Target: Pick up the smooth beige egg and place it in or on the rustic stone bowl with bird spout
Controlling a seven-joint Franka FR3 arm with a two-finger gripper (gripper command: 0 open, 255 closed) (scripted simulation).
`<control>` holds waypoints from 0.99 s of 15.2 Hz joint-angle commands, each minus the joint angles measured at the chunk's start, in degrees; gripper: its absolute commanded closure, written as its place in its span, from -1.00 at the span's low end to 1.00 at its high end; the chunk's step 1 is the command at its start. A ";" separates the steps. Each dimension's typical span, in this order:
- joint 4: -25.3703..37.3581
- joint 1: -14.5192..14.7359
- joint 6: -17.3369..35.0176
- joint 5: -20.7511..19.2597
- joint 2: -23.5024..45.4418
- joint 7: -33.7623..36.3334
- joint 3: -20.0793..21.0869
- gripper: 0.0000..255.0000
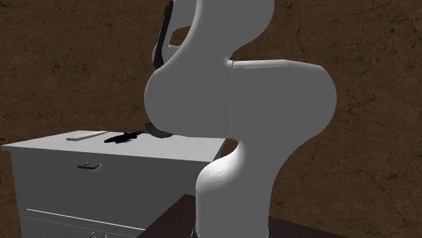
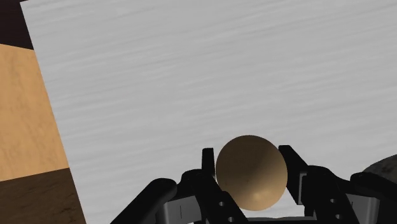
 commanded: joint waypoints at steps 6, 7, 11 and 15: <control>2.88 -0.22 -4.94 1.03 -2.24 -0.37 0.18 1.00; 3.34 -0.26 -5.67 1.16 -2.53 -0.42 0.19 1.00; 5.30 -0.37 -8.58 1.61 -3.58 -0.58 0.22 1.00; 7.47 -0.47 -11.52 1.96 -4.43 -0.67 0.22 1.00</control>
